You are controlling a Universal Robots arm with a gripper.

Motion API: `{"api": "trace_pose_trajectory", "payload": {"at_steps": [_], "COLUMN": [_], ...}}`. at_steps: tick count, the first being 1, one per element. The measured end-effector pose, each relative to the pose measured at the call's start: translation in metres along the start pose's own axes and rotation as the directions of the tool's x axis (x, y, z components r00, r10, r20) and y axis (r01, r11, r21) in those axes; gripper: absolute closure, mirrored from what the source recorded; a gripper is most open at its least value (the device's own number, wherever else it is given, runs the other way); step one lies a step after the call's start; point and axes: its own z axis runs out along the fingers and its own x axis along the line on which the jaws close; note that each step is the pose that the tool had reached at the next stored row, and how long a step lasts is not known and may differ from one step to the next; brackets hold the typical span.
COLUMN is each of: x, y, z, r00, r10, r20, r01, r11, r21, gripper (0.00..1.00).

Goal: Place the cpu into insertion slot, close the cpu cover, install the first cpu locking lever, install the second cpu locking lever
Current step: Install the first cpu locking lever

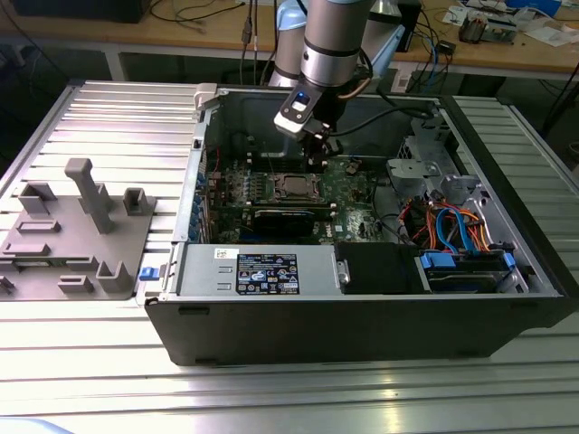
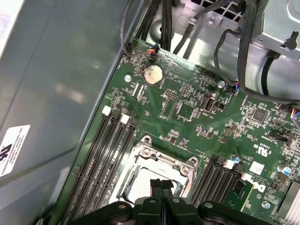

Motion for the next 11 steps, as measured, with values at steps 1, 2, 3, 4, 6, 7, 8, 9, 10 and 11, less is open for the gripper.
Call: {"api": "trace_pose_trajectory", "payload": {"at_steps": [1, 2, 3, 4, 6, 7, 8, 9, 10, 11], "x": [0.0000, 0.0000, 0.0000, 0.0000, 0.0000, 0.0000, 0.0000, 0.0000, 0.0000, 0.0000], "y": [0.0000, 0.0000, 0.0000, 0.0000, 0.0000, 0.0000, 0.0000, 0.0000, 0.0000, 0.0000], "z": [0.0000, 0.0000, 0.0000, 0.0000, 0.0000, 0.0000, 0.0000, 0.0000, 0.0000, 0.0000], "r00": [1.0000, 1.0000, 1.0000, 1.0000, 0.9999, 0.9999, 0.9999, 0.9998, 0.9998, 0.9998], "r10": [-0.004, -0.006, -0.008, -0.009, -0.013, -0.015, -0.016, -0.017, -0.019, -0.020], "r20": [0.0001, 0.0001, 0.0002, 0.0002, 0.0003, 0.0003, 0.0003, 0.0003, 0.0004, 0.0004], "r01": [0.004, 0.006, 0.008, 0.009, 0.013, 0.015, 0.016, 0.017, 0.019, 0.020], "r11": [1.0000, 1.0000, 1.0000, 1.0000, 0.9999, 0.9999, 0.9999, 0.9998, 0.9998, 0.9998], "r21": [0.0000, 0.0001, 0.0001, 0.0001, 0.0002, 0.0002, 0.0002, 0.0003, 0.0003, 0.0003], "gripper": [0.89, 0.89, 0.89, 0.89, 0.89, 0.89, 0.89, 0.89, 0.89, 0.89]}}
